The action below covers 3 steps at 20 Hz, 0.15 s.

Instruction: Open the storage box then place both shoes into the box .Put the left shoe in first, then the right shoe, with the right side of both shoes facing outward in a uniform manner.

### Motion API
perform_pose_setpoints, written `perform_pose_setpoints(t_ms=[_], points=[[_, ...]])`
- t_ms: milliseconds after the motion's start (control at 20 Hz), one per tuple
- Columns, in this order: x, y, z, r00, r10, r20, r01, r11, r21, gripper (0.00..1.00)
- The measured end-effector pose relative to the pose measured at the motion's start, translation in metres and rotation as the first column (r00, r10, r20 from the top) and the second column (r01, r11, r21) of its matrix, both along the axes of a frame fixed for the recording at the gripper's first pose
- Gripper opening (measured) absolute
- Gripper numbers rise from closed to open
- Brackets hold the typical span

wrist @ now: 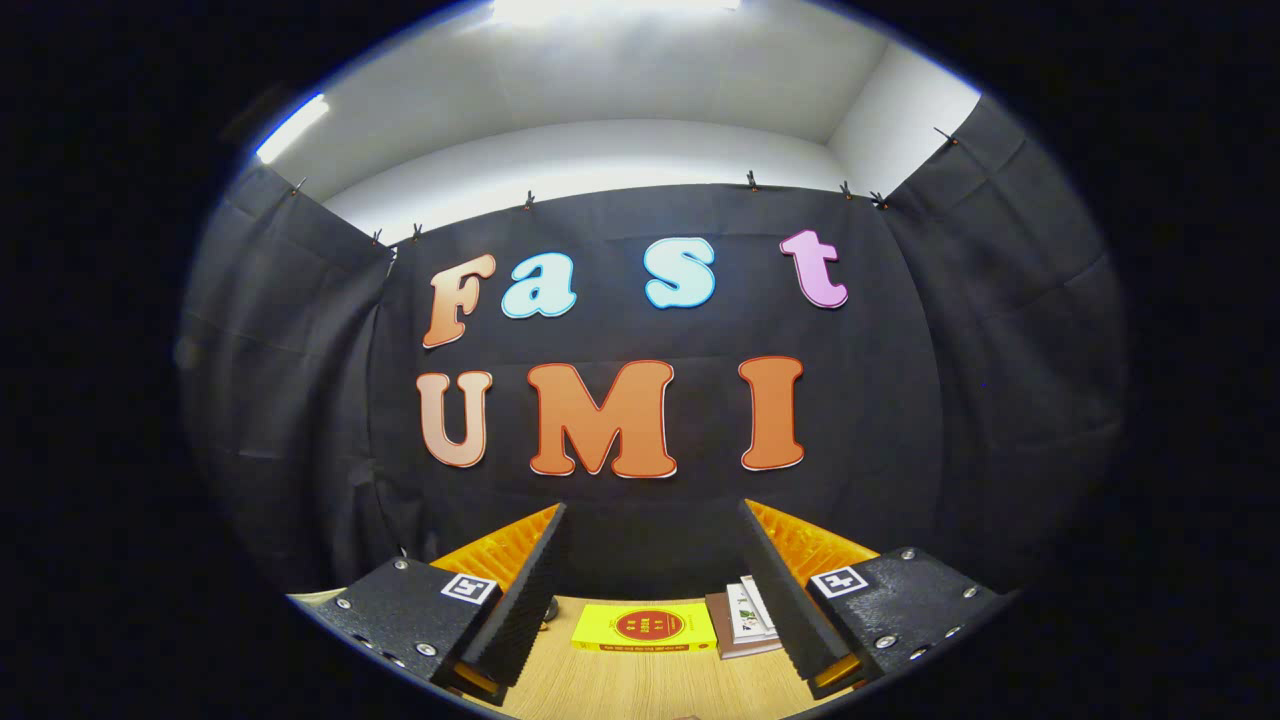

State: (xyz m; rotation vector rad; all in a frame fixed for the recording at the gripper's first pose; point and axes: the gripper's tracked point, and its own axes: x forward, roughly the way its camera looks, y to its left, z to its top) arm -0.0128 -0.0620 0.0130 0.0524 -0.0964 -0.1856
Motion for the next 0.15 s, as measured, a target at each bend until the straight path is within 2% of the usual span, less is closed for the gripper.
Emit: perform_pose_setpoints(t_ms=[150], points=[[0.0037,-0.0063,0.0032,1.000,-0.010,0.001,0.010,1.000,-0.010,0.98]])
